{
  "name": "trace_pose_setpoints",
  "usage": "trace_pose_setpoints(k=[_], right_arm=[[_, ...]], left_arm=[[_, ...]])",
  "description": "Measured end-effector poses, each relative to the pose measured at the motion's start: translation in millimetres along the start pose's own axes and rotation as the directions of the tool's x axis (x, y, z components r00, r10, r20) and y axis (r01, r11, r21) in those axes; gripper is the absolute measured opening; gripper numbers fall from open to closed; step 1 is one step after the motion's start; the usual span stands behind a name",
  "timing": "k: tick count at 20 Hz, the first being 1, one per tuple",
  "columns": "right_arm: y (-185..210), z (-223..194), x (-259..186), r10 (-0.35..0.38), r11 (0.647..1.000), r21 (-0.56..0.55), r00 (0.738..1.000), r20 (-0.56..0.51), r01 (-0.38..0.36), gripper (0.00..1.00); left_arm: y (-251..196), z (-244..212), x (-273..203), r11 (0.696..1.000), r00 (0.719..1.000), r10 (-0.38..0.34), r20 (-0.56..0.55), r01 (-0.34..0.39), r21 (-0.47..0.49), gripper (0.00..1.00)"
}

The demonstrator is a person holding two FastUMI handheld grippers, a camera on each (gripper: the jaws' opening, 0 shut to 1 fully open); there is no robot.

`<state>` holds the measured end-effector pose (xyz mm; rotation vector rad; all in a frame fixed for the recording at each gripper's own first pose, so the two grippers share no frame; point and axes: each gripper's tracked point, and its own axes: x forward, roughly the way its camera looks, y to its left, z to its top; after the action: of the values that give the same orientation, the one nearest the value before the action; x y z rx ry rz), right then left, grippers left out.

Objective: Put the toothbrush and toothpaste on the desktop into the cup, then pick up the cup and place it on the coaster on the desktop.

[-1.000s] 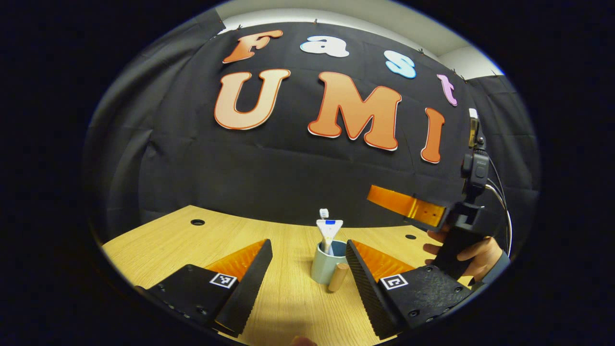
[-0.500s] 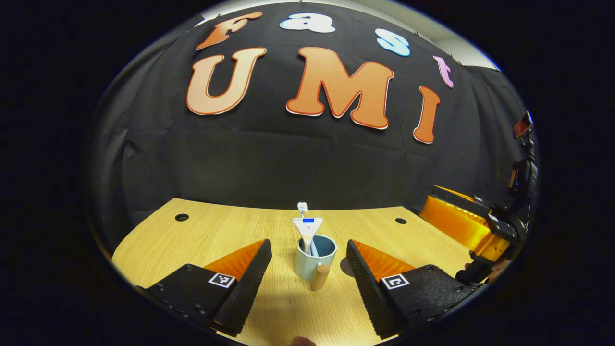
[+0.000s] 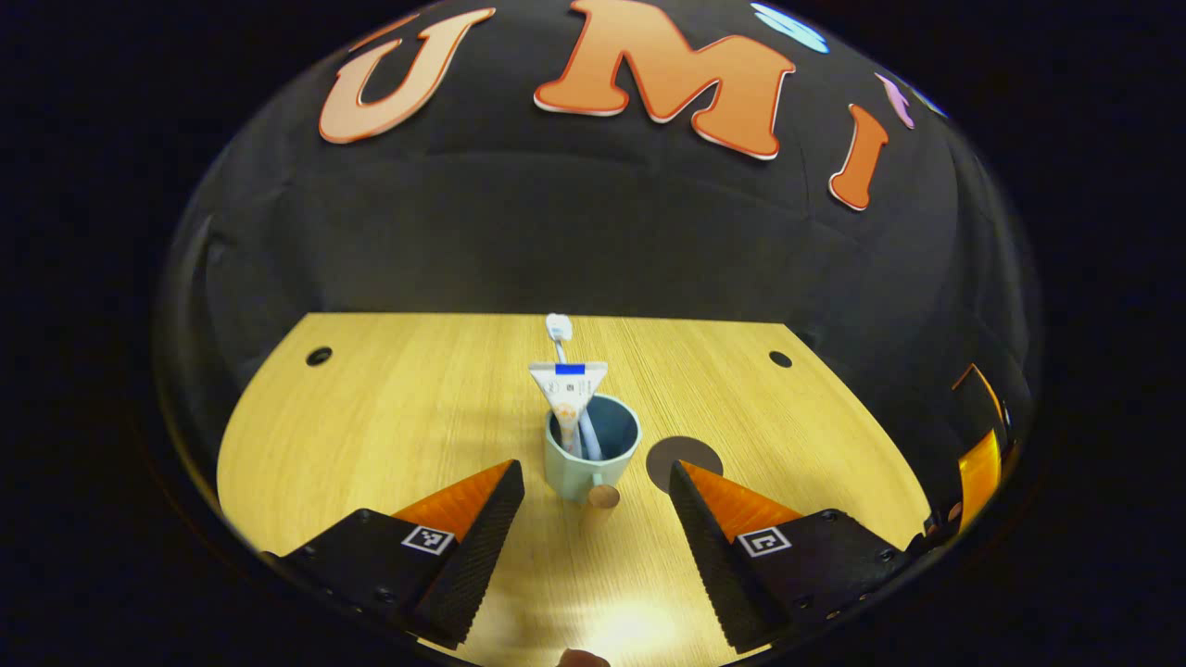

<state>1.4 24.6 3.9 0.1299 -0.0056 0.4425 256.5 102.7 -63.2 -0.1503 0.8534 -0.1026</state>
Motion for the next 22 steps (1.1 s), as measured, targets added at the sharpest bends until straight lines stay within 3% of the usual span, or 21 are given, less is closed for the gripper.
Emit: trace_pose_setpoints(k=[6,10,12,18,19,20,21,22], right_arm=[[-3,7,-25,0.0,1.0,-0.005,0.999,0.036,0.001,0.97],[-16,1,-41,-0.034,0.999,0.008,0.999,0.034,0.034,0.97],[-18,-3,-49,-0.047,0.999,0.01,0.999,0.026,0.047,1.0],[-24,-7,-64,-0.062,0.998,0.026,0.998,0.02,0.061,0.97],[-22,-9,-65,-0.061,0.998,0.027,0.998,0.015,0.06,0.97],[-24,-13,-64,-0.072,0.997,0.024,0.997,0.002,0.071,0.97],[-23,-16,-64,-0.072,0.997,0.02,0.997,0.001,0.072,0.97],[-22,-17,-64,-0.074,0.997,0.019,0.997,0.003,0.074,0.97]], left_arm=[[7,-3,21,0.999,0.979,0.021,-0.202,-0.029,-0.035,0.95],[8,-17,39,0.996,0.939,0.094,-0.332,-0.084,0.043,0.95],[4,-27,47,0.994,0.918,0.107,-0.383,-0.095,0.051,0.95],[12,-44,79,0.989,0.867,0.147,-0.476,-0.129,0.07,0.9],[16,-53,85,0.987,0.855,0.158,-0.494,-0.137,0.079,0.86],[16,-58,91,0.987,0.853,0.161,-0.496,-0.141,0.078,0.76],[18,-61,96,0.986,0.849,0.164,-0.502,-0.142,0.082,0.51],[15,-61,104,0.986,0.849,0.166,-0.502,-0.143,0.084,0.43]])
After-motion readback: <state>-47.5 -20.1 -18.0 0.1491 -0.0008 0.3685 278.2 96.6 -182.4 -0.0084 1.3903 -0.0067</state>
